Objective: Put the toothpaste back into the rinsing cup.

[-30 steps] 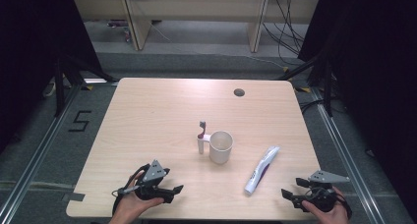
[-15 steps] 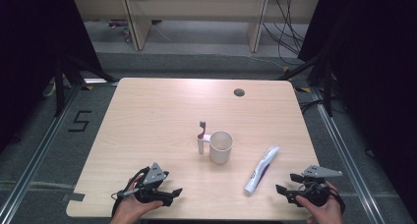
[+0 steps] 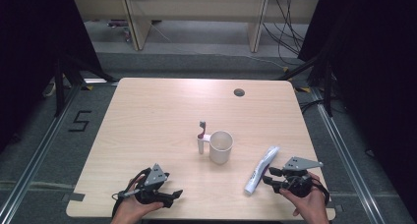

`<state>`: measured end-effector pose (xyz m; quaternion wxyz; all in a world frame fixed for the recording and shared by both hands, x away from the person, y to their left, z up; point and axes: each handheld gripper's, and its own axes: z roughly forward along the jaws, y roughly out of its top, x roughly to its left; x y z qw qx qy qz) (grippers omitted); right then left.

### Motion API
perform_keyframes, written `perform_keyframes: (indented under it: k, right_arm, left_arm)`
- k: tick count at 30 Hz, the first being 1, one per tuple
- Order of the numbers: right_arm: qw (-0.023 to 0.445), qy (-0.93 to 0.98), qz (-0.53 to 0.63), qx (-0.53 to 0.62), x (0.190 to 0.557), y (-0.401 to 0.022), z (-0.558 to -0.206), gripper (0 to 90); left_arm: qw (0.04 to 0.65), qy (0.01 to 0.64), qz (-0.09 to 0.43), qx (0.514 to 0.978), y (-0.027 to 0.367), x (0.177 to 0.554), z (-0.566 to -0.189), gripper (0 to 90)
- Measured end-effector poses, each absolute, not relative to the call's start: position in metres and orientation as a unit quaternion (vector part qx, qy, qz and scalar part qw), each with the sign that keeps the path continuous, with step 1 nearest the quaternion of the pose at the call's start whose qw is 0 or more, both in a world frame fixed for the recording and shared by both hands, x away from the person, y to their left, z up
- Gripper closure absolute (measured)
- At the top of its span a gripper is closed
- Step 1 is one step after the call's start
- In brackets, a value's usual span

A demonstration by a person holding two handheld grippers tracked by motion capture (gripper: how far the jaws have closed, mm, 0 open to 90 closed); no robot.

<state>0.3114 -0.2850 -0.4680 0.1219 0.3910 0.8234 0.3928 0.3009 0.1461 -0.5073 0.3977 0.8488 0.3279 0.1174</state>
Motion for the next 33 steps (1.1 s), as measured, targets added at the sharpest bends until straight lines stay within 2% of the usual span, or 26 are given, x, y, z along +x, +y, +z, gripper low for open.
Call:
perform_keyframes:
  k: [5, 8, 11, 18, 33]
  right_arm:
    - [0.121, 0.842, 0.384, 0.358, 0.317, -0.266, -0.468, 78.6]
    - [0.104, 0.849, 0.379, 0.353, 0.319, -0.255, -0.47, 84.5]
    - [0.108, 0.86, 0.375, 0.33, 0.323, -0.246, -0.473, 89.0]
    - [0.092, 0.871, 0.365, 0.317, 0.327, -0.231, -0.481, 89.7]
    - [0.069, 0.885, 0.349, 0.301, 0.313, -0.233, -0.487, 89.5]
  left_arm:
    - [0.396, 0.328, 0.121, 0.849, 0.147, 0.301, -0.507, 24.4]
    - [0.389, 0.325, 0.124, 0.853, 0.148, 0.302, -0.507, 24.7]
    - [0.394, 0.326, 0.121, 0.851, 0.147, 0.301, -0.507, 24.8]
    - [0.394, 0.326, 0.119, 0.851, 0.146, 0.301, -0.508, 24.8]
    - [0.39, 0.327, 0.121, 0.852, 0.147, 0.301, -0.509, 25.0]
